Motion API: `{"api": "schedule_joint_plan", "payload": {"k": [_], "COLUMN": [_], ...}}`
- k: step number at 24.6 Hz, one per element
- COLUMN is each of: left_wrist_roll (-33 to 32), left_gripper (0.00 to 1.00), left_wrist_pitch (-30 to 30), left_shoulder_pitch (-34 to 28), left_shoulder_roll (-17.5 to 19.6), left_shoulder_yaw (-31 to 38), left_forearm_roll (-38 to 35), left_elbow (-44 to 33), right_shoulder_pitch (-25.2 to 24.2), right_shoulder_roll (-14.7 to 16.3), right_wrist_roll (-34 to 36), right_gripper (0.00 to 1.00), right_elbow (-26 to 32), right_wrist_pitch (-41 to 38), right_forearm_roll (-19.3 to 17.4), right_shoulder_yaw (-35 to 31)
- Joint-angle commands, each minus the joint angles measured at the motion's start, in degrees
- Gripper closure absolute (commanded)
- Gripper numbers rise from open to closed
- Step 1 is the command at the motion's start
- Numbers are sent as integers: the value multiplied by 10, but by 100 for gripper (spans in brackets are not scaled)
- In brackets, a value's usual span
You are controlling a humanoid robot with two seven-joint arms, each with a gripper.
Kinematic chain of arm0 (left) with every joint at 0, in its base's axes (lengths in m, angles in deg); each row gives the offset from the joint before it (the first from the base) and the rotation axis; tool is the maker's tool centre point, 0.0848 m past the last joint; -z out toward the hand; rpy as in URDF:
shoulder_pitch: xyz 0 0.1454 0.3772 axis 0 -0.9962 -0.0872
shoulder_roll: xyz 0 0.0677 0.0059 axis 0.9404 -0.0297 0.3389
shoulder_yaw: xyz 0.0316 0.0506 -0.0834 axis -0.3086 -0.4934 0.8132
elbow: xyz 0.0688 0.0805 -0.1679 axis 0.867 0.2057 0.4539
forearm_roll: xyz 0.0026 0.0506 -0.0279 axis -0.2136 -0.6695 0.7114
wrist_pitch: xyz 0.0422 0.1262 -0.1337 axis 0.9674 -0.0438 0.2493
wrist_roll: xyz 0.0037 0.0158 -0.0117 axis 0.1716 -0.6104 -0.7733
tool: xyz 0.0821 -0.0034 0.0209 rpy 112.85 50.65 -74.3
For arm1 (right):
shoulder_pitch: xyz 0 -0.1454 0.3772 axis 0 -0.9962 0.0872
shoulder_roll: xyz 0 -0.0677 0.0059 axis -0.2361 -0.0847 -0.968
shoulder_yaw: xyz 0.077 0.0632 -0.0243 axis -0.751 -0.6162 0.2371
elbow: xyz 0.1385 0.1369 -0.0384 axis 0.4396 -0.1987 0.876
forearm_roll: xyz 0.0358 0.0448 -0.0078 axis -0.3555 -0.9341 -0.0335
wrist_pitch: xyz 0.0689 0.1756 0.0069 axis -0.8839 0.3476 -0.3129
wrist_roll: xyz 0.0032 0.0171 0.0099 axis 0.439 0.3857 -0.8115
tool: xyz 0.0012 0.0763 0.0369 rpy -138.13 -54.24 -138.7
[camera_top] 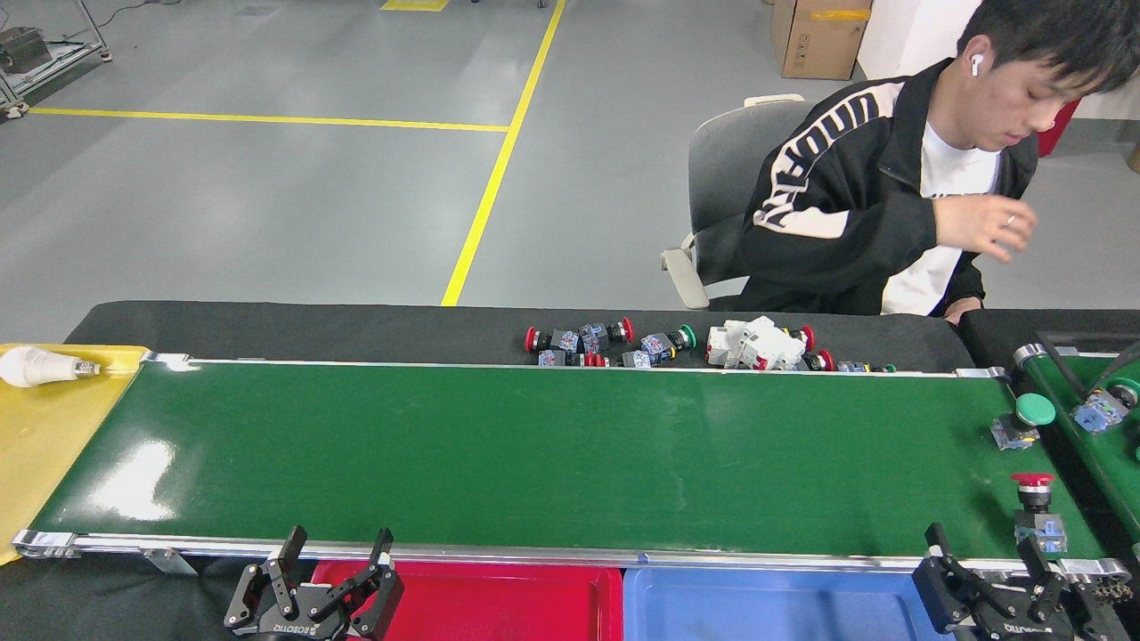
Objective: Pick switch part from conveyor to tray
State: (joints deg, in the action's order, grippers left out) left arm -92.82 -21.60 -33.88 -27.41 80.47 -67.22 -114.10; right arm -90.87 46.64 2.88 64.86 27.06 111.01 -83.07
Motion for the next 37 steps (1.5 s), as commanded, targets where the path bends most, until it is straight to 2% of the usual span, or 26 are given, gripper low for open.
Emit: {"api": "schedule_joint_plan", "payload": {"k": [1,4,8,14,15,16,17,20,24,27,31,32,34,37], "left_wrist_roll": [7,49,58,44,31,13,7,7,7,7,11,11,11,11], "left_gripper": [0,0,0,0,0,0,0,0,0,0,0,0,0,0], "left_wrist_pitch": [-2,-3,-4,-4,-4,-4,-4,-4,-5,-5,-15,-21,-21,-21], "left_shoulder_pitch": [2,-3,-3,0,0,2,3,8,12,13,13,13,13,13], "left_shoulder_roll": [7,20,16,-2,-5,-8,-8,-4,2,3,2,1,-5,-9], "left_shoulder_yaw": [0,-3,-2,0,1,2,2,2,3,3,3,3,3,2], "left_forearm_roll": [0,0,2,4,4,4,4,3,4,4,4,4,4,4], "left_elbow": [-7,-7,-7,-7,-7,-7,-7,-7,-7,-7,-7,-7,-7,-7], "right_shoulder_pitch": [5,6,24,117,123,125,127,127,129,127,88,81,85,93], "right_shoulder_roll": [4,7,18,22,22,24,24,24,21,22,18,7,-27,-36], "right_wrist_roll": [-20,-22,-20,-22,-22,-21,-22,-22,-22,-22,-31,-39,-45,-44], "right_gripper": [2,2,2,4,9,24,45,72,93,97,96,93,89,85], "right_elbow": [5,3,-16,-112,-125,-131,-136,-140,-134,-100,9,31,31,31], "right_wrist_pitch": [5,6,6,7,5,2,5,1,-16,-20,-53,-68,-83,-92], "right_forearm_roll": [2,2,1,6,7,6,6,2,-1,-1,-2,-2,2,3], "right_shoulder_yaw": [-1,-2,-3,3,12,31,56,85,86,86,93,113,185,299]}}
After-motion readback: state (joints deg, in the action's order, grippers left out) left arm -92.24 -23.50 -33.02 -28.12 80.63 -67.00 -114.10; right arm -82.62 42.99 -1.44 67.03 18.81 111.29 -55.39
